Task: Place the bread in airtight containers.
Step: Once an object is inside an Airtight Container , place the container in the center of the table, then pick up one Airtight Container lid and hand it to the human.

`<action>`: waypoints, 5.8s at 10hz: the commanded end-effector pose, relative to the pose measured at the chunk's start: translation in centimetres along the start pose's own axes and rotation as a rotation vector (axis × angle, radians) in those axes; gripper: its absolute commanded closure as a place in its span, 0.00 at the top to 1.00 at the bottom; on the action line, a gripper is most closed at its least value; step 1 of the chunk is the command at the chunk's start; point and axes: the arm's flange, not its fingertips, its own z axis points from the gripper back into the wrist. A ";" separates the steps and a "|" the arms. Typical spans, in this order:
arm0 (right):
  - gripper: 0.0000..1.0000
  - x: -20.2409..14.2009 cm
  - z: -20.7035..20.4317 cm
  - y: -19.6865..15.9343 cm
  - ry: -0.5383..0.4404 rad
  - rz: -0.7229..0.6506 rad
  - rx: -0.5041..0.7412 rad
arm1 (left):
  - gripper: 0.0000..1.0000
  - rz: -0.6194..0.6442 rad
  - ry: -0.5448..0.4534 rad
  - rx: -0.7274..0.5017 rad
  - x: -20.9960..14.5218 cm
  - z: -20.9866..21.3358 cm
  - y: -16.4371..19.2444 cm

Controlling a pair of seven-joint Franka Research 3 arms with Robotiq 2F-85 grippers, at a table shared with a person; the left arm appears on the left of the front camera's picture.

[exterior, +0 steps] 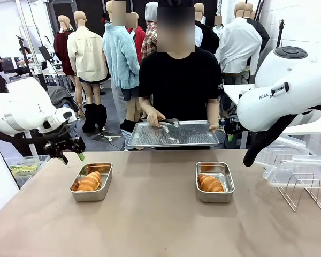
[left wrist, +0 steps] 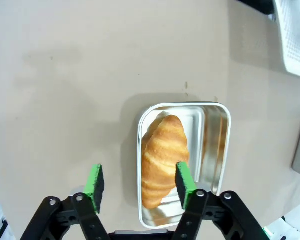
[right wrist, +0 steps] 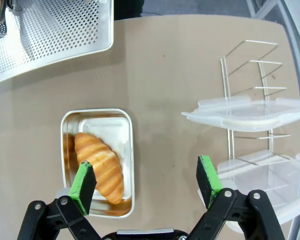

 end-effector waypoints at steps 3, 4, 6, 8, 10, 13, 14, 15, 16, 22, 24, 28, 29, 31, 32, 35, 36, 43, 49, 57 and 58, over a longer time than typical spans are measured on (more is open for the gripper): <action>1.00 -0.1 -0.2 0.0 0.007 -0.007 0.010 | 0.88 -0.046 -0.043 0.126 -2.1 4.5 -0.5; 1.00 -0.1 -0.2 0.0 0.007 -0.007 0.010 | 0.88 -0.053 -0.057 0.126 -2.3 4.9 -0.8; 1.00 -0.1 -0.2 0.0 0.007 -0.007 0.010 | 0.88 -0.061 -0.056 0.101 -1.5 5.2 -0.5; 1.00 -0.1 -0.2 0.0 0.007 -0.007 0.010 | 0.88 -0.061 -0.056 0.101 -1.5 5.2 -0.5; 1.00 -0.1 -0.2 0.0 0.007 -0.007 0.010 | 0.88 -0.061 -0.056 0.101 -1.5 5.2 -0.5; 1.00 -0.1 -0.2 0.0 0.007 -0.007 0.010 | 0.88 -0.061 -0.056 0.101 -1.5 5.2 -0.5; 1.00 -0.1 -0.2 0.0 0.007 -0.007 0.010 | 0.88 -0.066 -0.054 0.106 -1.8 5.2 -0.6; 1.00 -0.1 -0.2 0.0 0.007 -0.007 0.010 | 0.88 -0.075 -0.070 0.127 -1.3 5.5 0.2; 1.00 0.0 0.0 0.0 0.000 0.000 0.000 | 0.88 -0.075 -0.058 0.122 -1.0 5.8 1.2; 1.00 0.4 1.0 -0.6 -0.010 0.046 -0.001 | 0.88 -0.022 -0.064 0.117 -1.1 6.5 4.6; 1.00 1.0 1.5 -0.5 -0.018 0.087 0.021 | 0.88 -0.022 -0.064 0.117 -1.1 6.5 4.6; 1.00 0.4 0.8 -0.3 -0.017 0.041 0.001 | 0.88 -0.022 -0.064 0.117 -1.1 6.5 4.6; 1.00 0.4 0.8 -0.3 -0.017 0.041 0.001 | 0.88 -0.022 -0.064 0.117 -1.1 6.5 4.6; 1.00 0.4 0.8 -0.3 -0.017 0.041 0.001 | 0.88 -0.022 -0.064 0.117 -1.1 6.5 4.6; 1.00 0.4 0.8 -0.3 -0.017 0.041 0.001 | 0.88 -0.022 -0.064 0.117 -1.1 6.5 4.6; 1.00 0.4 0.8 -0.3 -0.017 0.041 0.001 | 0.88 -0.022 -0.064 0.117 -1.1 6.5 4.6; 1.00 0.4 0.8 -0.3 -0.017 0.041 0.001 | 0.88 -0.022 -0.064 0.117 -1.1 6.5 4.6; 1.00 0.4 0.8 -0.3 -0.017 0.041 0.001 | 0.88 -0.022 -0.064 0.117 -1.1 6.5 4.6; 1.00 0.4 0.8 -0.3 -0.017 0.041 0.001 | 0.88 -0.022 -0.064 0.117 -1.1 6.5 4.6; 1.00 0.4 0.8 -0.3 -0.017 0.041 0.001 | 0.88 -0.022 -0.064 0.117 -1.1 6.5 4.6; 1.00 0.4 0.8 -0.3 -0.017 0.041 0.001 | 0.88 -0.022 -0.064 0.117 -1.1 6.5 4.6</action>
